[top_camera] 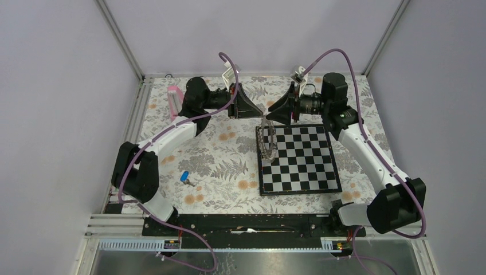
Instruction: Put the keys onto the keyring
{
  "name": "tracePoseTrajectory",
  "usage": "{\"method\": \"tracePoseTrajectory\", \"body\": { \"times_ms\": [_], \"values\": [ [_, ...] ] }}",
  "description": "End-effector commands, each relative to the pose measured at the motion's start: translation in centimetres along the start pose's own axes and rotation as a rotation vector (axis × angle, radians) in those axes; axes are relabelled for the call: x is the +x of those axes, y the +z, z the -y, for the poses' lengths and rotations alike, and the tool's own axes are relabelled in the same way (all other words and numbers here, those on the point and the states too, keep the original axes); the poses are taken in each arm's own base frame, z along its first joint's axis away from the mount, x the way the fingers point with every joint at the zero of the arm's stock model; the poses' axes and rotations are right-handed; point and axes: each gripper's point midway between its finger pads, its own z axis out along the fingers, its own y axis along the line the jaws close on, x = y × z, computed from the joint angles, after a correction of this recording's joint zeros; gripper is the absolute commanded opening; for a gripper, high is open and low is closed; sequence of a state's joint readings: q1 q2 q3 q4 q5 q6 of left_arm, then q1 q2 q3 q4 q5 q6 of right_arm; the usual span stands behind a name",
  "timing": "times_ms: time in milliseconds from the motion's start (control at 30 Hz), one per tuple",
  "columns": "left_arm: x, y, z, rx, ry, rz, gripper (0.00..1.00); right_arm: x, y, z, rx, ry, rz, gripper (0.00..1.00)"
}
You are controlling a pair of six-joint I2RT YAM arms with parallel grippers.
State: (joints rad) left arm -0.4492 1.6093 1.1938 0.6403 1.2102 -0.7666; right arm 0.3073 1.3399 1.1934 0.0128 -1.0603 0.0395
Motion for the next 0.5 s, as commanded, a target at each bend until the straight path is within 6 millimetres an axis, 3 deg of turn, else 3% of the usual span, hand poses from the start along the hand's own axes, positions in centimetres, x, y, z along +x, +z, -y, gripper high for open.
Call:
{"method": "tracePoseTrajectory", "body": {
  "times_ms": [0,467],
  "values": [
    [-1.7,0.2,3.0,0.113,0.07,0.039,0.0,-0.5,-0.5,-2.0,-0.047,-0.066,0.012,0.5],
    [-0.5,0.9,1.4,0.065,0.053,0.019,0.0,-0.2,-1.1,-3.5,-0.08,-0.084,0.017,0.45]
  ]
}}
